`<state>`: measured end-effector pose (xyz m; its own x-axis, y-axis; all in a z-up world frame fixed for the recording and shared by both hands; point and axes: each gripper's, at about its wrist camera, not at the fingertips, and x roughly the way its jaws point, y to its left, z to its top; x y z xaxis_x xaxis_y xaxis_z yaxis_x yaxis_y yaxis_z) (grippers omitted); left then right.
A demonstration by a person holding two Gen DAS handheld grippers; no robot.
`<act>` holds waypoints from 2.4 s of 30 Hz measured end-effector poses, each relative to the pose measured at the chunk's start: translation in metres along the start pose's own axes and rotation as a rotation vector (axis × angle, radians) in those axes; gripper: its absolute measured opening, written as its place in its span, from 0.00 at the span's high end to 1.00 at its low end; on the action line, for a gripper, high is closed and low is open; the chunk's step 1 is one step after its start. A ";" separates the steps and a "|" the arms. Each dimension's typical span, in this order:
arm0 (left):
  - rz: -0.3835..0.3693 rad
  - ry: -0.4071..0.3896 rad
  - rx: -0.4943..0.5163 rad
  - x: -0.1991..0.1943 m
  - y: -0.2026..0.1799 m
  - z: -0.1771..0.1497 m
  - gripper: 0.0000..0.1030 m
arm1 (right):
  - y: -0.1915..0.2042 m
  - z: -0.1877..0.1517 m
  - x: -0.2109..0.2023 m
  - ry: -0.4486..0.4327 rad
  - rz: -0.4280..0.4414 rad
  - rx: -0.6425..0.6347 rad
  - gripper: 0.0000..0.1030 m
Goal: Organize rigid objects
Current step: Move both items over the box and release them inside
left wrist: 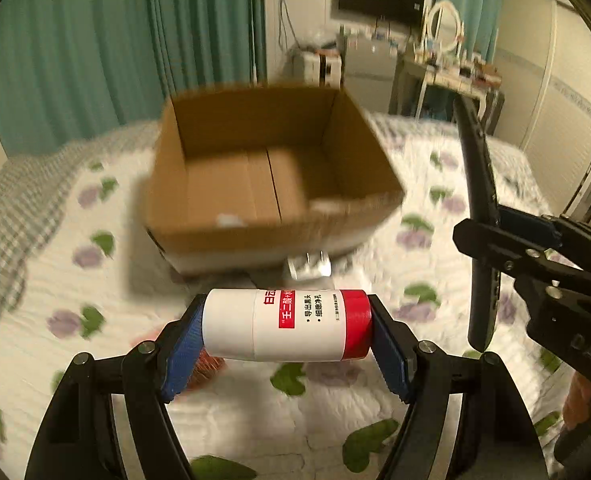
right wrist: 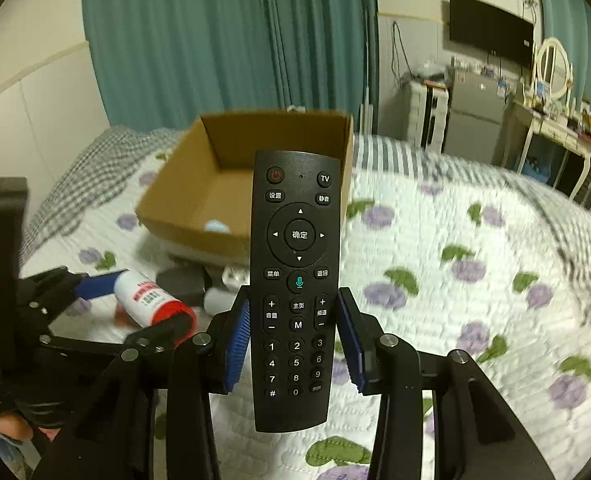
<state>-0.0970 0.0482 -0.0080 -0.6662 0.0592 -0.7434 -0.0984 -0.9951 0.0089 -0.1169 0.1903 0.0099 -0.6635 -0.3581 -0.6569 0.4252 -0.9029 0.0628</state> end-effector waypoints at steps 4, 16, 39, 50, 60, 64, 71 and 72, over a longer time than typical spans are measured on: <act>0.014 -0.076 0.007 -0.016 0.009 0.030 0.26 | 0.002 0.031 -0.013 -0.048 -0.007 -0.023 0.61; 0.067 -0.181 0.031 0.006 0.031 0.115 0.26 | 0.001 0.123 0.025 -0.119 0.011 -0.074 0.61; 0.097 -0.083 0.029 0.101 0.040 0.110 0.23 | -0.012 0.113 0.123 -0.019 0.038 -0.074 0.61; 0.088 -0.061 0.048 0.110 0.044 0.101 0.23 | -0.011 0.117 0.144 -0.006 0.073 -0.035 0.25; 0.024 -0.113 0.079 0.094 0.034 0.103 0.23 | -0.007 0.118 0.142 0.066 0.229 -0.037 0.25; 0.009 -0.127 0.105 0.093 0.030 0.102 0.23 | -0.002 0.115 0.159 0.133 0.288 -0.032 0.25; 0.021 -0.160 0.152 0.088 0.023 0.101 0.23 | -0.002 0.118 0.166 0.175 0.281 -0.024 0.25; 0.021 -0.159 0.146 0.087 0.024 0.102 0.23 | -0.001 0.118 0.162 0.159 0.263 -0.027 0.25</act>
<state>-0.2326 0.0373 -0.0048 -0.7762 0.0621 -0.6274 -0.1819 -0.9749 0.1286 -0.2975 0.1049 -0.0079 -0.4247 -0.5354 -0.7300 0.5874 -0.7766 0.2278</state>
